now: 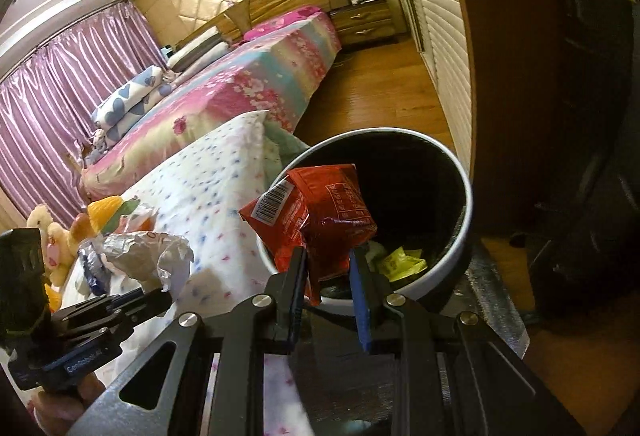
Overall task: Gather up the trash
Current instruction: 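Carry tissue and red bag over the bin and open both tools to drop them, then grasp the white foam block with the left tool while the right tool grasps the blue bag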
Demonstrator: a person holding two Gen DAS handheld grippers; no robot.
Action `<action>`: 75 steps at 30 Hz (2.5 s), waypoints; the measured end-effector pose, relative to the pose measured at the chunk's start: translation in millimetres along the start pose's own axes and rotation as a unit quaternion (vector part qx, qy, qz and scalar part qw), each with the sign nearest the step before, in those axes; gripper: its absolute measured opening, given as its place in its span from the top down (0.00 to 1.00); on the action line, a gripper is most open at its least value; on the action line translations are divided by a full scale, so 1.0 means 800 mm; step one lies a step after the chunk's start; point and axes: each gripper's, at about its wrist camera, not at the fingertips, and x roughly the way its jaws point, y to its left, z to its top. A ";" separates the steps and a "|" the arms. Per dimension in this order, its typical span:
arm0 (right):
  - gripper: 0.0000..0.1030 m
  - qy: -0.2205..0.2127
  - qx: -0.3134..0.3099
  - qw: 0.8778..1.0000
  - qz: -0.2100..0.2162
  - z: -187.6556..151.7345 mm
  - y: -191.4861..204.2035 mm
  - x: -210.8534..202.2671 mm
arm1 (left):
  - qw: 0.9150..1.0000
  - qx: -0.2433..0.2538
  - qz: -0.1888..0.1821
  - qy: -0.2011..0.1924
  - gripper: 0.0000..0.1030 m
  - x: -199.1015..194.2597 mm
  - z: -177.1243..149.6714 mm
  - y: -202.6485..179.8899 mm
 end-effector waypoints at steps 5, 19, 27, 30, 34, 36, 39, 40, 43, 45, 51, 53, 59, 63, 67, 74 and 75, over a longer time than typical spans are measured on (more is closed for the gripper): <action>0.79 -0.002 0.009 1.000 -0.011 0.006 -0.014 0.001 | 1.000 0.009 -0.004 0.006 0.82 0.020 0.016 -0.013; 0.79 0.008 0.027 0.999 -0.029 0.020 -0.040 0.016 | 0.999 0.029 -0.015 0.038 0.82 0.087 0.060 -0.040; 0.75 0.014 0.036 0.999 -0.030 0.029 -0.051 0.026 | 0.998 0.031 -0.017 0.051 0.80 0.110 0.073 -0.047; 0.75 0.017 0.038 0.999 -0.028 0.032 -0.054 0.030 | 0.998 0.033 -0.014 0.050 0.79 0.114 0.076 -0.049; 0.74 0.023 0.036 0.999 -0.032 0.035 -0.055 0.035 | 0.998 0.035 -0.016 0.054 0.74 0.116 0.073 -0.049; 0.69 0.024 0.039 0.998 -0.032 0.036 -0.056 0.035 | 0.998 0.036 -0.017 0.051 0.60 0.113 0.071 -0.049; 0.48 0.020 0.045 0.998 -0.029 0.035 -0.057 0.030 | 0.999 0.029 -0.015 0.039 0.45 0.103 0.066 -0.044; 0.47 0.018 0.048 0.998 -0.027 0.035 -0.057 0.029 | 0.999 0.026 -0.014 0.034 0.45 0.098 0.064 -0.042; 0.44 0.012 0.053 0.998 -0.024 0.032 -0.057 0.023 | 1.000 0.017 -0.008 0.019 0.45 0.079 0.052 -0.034; 0.42 0.008 0.053 0.998 -0.019 0.028 -0.052 0.018 | 1.000 0.007 -0.005 0.011 0.44 0.066 0.040 -0.026; 0.28 0.004 0.028 1.000 0.000 0.016 -0.019 0.011 | 0.999 -0.035 0.002 -0.007 0.43 0.025 0.000 0.005; 0.28 0.004 0.020 1.000 0.007 0.014 -0.006 0.010 | 0.999 -0.044 0.006 -0.014 0.43 0.011 -0.015 0.015; 0.26 0.003 -0.004 0.999 0.032 0.007 0.038 0.004 | 0.997 -0.060 0.033 -0.033 0.43 -0.033 -0.048 0.035; 0.23 0.008 -0.021 0.998 0.050 0.000 0.068 0.006 | 0.995 -0.069 0.052 -0.043 0.43 -0.061 -0.063 0.055; 0.23 0.018 -0.039 0.997 0.065 -0.011 0.093 0.009 | 0.992 -0.090 0.065 -0.052 0.43 -0.086 -0.072 0.076; 0.23 0.033 -0.060 0.994 0.087 -0.030 0.135 0.018 | 0.986 -0.119 0.092 -0.065 0.43 -0.127 -0.100 0.110; 0.23 0.036 -0.062 0.993 0.091 -0.033 0.140 0.020 | 0.986 -0.125 0.094 -0.066 0.43 -0.130 -0.103 0.114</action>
